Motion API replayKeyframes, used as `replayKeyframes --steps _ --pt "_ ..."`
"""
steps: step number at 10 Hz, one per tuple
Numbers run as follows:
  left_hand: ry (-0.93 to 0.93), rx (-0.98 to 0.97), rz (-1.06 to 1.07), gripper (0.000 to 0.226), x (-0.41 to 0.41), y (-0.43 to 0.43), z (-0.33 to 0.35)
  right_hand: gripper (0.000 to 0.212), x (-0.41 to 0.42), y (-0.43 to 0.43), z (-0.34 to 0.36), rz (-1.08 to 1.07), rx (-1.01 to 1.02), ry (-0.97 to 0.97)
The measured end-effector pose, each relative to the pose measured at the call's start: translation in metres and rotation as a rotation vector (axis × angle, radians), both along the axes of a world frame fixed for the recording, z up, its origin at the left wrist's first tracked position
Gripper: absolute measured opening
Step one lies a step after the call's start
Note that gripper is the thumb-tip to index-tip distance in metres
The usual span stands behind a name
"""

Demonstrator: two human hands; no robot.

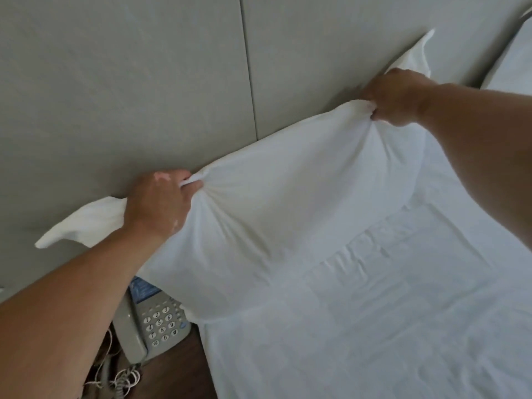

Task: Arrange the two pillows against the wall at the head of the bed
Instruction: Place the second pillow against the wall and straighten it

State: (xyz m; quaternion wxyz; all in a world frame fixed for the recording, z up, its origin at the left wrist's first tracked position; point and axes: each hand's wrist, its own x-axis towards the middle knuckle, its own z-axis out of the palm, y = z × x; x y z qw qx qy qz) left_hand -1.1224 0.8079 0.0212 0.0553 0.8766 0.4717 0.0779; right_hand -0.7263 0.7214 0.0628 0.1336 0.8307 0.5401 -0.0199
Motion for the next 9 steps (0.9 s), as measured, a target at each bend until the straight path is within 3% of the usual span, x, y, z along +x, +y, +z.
replayKeyframes --steps 1,4,6,7,9 --pt "0.022 0.065 0.002 0.041 -0.002 0.014 0.003 0.036 0.0 0.003 0.004 -0.04 0.057 0.014" --pt "0.058 0.029 0.065 0.041 0.005 0.017 -0.009 0.032 0.005 0.004 -0.029 -0.14 0.154 0.072" --pt "0.216 -0.002 0.025 0.04 0.009 0.019 -0.001 0.052 -0.004 -0.015 -0.017 -0.109 0.223 0.062" --pt "0.201 -0.004 0.003 0.039 0.002 0.019 0.005 0.056 -0.01 -0.033 -0.001 -0.14 0.325 0.071" --pt "0.129 -0.243 0.014 0.055 -0.018 0.002 0.028 0.047 -0.043 -0.119 0.01 -0.234 0.378 0.271"
